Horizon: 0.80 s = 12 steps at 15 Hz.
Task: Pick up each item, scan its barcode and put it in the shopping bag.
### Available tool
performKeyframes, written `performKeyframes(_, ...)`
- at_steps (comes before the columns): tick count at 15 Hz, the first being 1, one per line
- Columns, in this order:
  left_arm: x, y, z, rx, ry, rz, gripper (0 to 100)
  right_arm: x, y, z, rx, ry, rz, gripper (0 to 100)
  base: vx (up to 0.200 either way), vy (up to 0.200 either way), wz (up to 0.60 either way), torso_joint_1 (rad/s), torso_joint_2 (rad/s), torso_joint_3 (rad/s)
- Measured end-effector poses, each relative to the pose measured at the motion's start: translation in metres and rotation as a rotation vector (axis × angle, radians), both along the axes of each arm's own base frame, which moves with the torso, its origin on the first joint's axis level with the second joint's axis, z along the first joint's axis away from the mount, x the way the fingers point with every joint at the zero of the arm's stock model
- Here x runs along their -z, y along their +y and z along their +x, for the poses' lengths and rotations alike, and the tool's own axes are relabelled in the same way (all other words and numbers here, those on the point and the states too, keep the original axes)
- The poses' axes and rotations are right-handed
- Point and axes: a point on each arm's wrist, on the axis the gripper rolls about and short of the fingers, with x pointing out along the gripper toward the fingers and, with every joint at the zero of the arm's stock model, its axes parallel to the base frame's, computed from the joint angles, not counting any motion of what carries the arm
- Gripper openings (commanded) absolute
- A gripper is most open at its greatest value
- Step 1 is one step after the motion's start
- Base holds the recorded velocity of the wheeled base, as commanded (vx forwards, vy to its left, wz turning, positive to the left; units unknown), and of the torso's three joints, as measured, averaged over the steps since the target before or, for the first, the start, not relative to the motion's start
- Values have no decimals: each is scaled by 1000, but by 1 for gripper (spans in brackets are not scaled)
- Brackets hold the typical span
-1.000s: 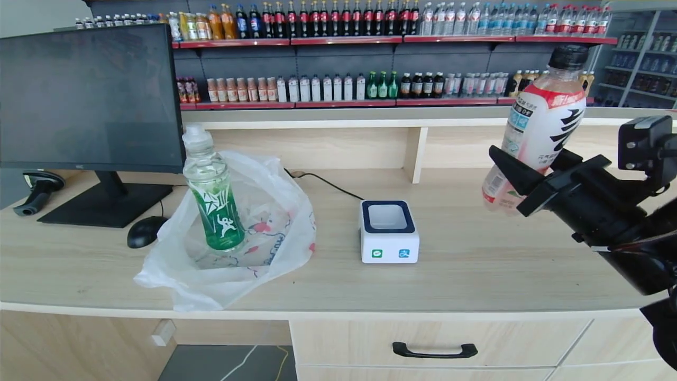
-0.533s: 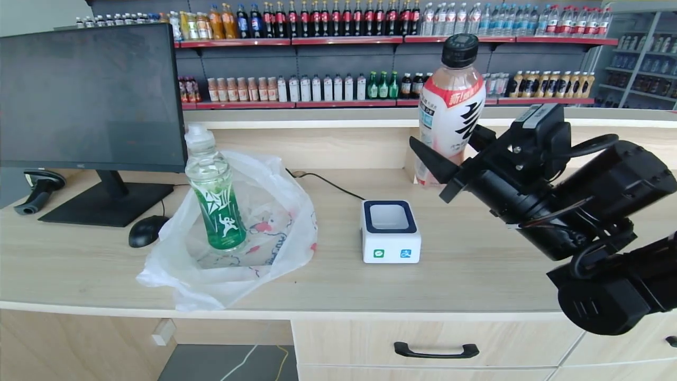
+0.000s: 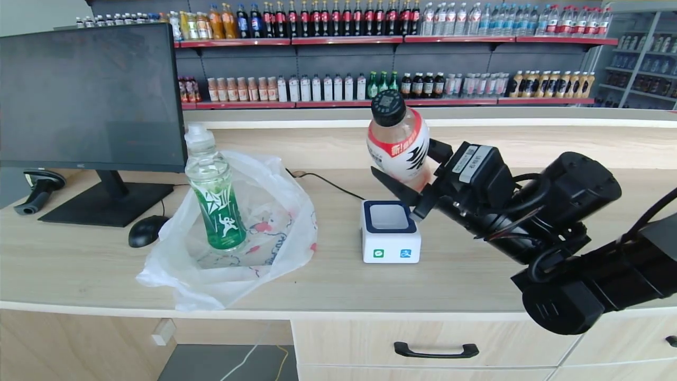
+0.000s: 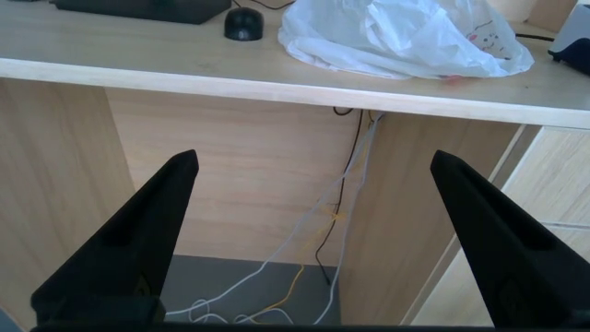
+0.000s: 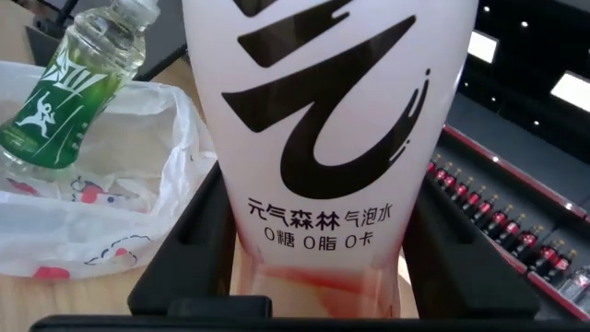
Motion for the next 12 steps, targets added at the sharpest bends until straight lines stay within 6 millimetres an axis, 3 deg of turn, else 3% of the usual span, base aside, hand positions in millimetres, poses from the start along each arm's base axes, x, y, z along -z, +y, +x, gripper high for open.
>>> performKeyframes(6,0,0,0,0,-3,1,100,20,10,10,-94,-131,-156,0,0,0,0,0,0,0)
performKeyframes(12,0,0,0,0,0,1,100,28,0,38,-95,-197,-204,0,0,0,0,0,0,0)
